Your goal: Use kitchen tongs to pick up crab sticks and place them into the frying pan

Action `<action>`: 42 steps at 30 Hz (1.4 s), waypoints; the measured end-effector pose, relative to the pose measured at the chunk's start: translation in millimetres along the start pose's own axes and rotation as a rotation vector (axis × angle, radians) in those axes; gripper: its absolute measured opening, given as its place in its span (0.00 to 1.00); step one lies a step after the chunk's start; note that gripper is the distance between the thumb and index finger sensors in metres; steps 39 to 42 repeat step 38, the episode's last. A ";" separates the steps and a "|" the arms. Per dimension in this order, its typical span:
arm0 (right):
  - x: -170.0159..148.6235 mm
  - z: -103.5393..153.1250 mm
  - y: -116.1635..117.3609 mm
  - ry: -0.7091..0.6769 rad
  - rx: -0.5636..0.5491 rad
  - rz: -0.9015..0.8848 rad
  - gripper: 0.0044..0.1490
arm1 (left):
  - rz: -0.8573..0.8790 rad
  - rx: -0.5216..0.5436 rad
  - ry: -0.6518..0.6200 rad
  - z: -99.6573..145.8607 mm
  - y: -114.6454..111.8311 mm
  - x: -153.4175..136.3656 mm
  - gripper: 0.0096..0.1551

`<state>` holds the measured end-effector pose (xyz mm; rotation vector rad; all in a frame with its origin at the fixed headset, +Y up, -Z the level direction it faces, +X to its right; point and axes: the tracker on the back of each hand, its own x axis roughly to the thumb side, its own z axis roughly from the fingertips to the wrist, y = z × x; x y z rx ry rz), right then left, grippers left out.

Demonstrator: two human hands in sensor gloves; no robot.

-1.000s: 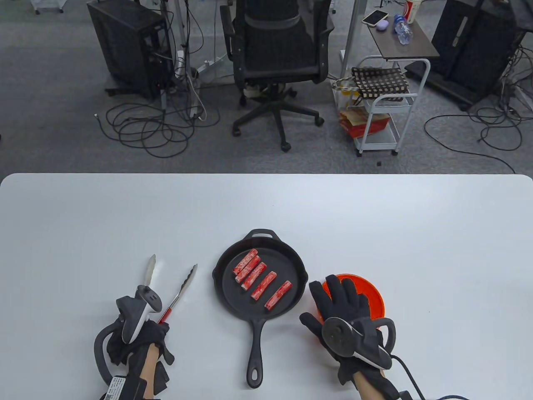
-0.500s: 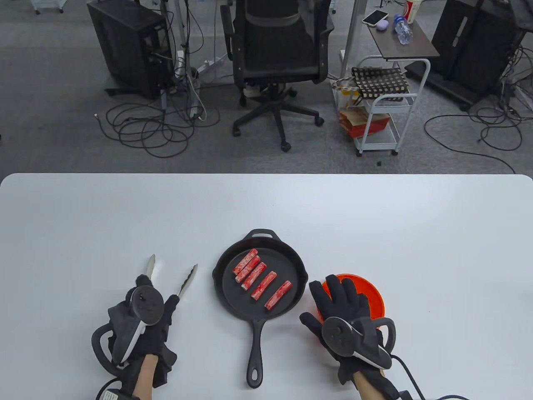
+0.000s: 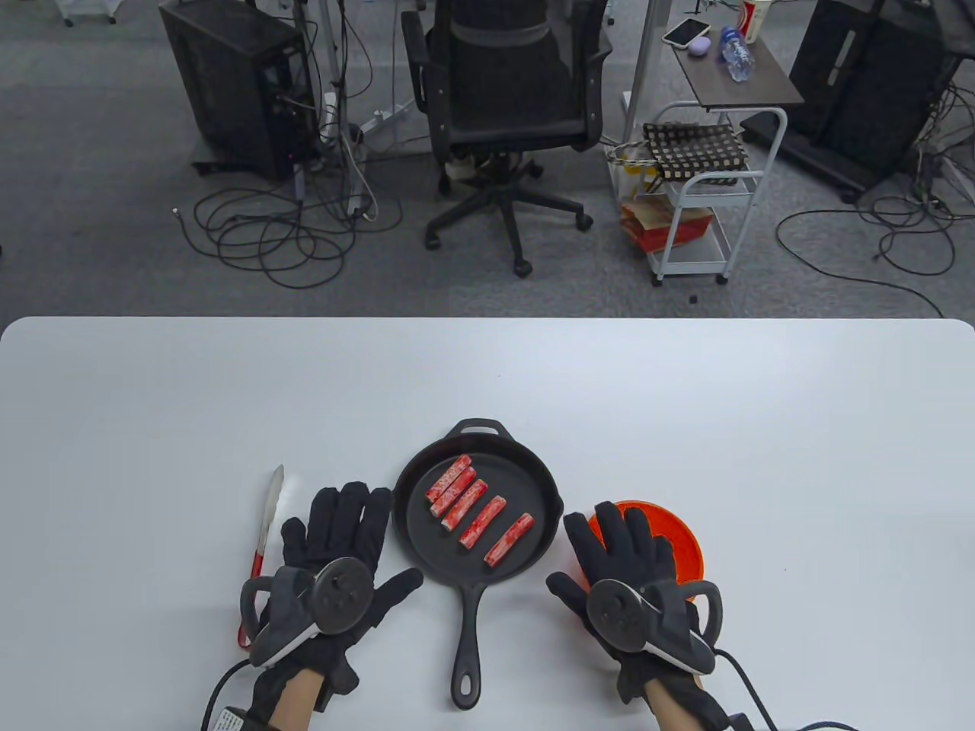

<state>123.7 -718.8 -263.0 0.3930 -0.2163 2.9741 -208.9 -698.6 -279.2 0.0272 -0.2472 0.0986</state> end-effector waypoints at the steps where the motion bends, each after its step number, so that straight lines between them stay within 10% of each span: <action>1: 0.6 0.0 0.5 -0.002 0.003 0.003 0.51 | -0.017 -0.006 -0.002 -0.7 -2.2 1.6 0.61; 42: 2.7 -1.9 5.3 0.001 0.090 0.012 0.52 | 0.024 -0.121 -0.016 -5.6 -13.1 10.8 0.60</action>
